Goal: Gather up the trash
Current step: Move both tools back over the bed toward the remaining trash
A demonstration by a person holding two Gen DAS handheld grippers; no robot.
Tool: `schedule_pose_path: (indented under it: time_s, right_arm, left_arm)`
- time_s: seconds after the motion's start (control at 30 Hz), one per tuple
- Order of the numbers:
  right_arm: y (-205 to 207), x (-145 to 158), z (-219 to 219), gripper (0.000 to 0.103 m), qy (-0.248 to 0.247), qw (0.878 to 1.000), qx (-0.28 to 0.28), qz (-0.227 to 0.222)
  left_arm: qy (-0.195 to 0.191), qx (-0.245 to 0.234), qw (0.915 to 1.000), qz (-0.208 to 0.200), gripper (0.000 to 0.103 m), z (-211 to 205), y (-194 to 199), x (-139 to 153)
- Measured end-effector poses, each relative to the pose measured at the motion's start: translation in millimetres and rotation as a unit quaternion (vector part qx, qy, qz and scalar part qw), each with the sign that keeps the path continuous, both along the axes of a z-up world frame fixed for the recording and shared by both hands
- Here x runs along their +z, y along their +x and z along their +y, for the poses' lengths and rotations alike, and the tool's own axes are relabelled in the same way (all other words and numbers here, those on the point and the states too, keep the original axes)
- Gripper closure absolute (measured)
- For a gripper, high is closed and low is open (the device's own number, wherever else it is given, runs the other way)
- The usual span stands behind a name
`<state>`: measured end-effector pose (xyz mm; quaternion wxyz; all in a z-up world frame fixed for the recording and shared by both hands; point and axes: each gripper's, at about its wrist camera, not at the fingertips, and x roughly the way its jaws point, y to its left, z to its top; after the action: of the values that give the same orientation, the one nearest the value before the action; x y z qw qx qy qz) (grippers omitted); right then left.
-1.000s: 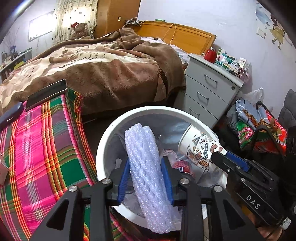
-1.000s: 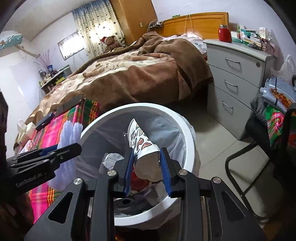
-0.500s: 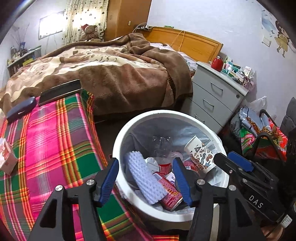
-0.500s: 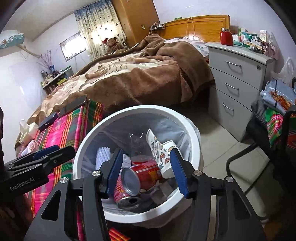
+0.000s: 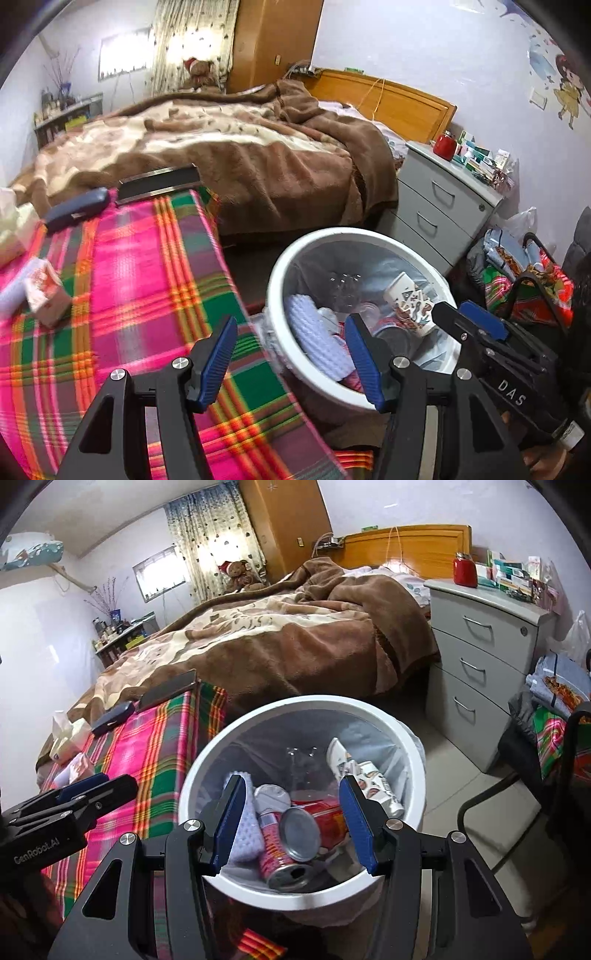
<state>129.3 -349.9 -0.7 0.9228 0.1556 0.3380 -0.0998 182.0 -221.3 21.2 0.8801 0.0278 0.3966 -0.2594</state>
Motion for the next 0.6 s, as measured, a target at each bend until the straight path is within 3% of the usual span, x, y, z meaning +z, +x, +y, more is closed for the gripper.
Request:
schedule_pose_path:
  time_s: [0.6]
  right_arm:
    - [26.2,10.7,82.7,0.045,-0.016,0.996,0.09,-0.019]
  left_arm:
    - [-0.016,0.088,0.9955,-0.031,0.041,127.4,-8.8,17.0]
